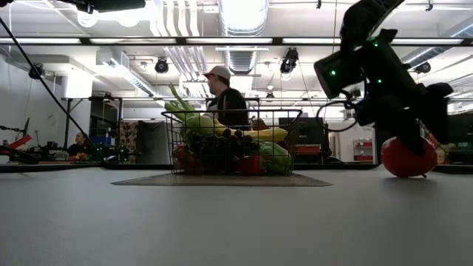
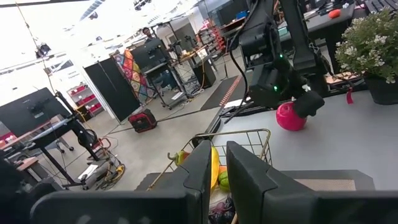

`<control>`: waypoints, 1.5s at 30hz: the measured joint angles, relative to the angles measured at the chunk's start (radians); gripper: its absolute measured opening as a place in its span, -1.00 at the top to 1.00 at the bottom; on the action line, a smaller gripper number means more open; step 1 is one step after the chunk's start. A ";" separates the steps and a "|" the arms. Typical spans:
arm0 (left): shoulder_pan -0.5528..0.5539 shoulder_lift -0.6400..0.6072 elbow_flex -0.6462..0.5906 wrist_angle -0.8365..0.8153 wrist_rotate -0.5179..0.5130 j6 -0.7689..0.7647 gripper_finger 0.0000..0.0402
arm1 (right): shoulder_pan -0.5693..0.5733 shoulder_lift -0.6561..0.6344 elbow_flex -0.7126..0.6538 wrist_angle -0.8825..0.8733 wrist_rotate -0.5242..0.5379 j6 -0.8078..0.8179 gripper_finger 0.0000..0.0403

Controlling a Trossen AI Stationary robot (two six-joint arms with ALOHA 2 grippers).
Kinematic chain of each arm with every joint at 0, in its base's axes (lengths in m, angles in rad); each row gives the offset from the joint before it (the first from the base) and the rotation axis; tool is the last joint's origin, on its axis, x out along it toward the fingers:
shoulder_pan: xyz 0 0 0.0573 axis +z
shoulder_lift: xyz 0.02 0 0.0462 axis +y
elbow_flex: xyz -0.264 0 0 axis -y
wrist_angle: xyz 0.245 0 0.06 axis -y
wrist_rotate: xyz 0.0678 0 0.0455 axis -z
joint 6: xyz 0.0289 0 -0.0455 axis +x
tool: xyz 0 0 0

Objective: Build produce basket
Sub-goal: Put the apple into the wire basket

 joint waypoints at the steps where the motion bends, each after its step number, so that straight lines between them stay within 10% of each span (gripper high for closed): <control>1: 0.000 0.000 0.000 0.000 0.000 0.000 0.85 | 0.000 0.000 0.011 -0.001 0.017 -0.006 -0.66; 36: 0.000 0.000 0.000 0.030 0.000 0.001 0.85 | -0.106 -0.004 0.010 0.167 0.142 -0.219 -0.53; 45: 0.000 0.000 0.000 0.074 0.000 0.003 0.85 | -0.093 -0.178 0.021 0.218 0.192 -0.323 -0.52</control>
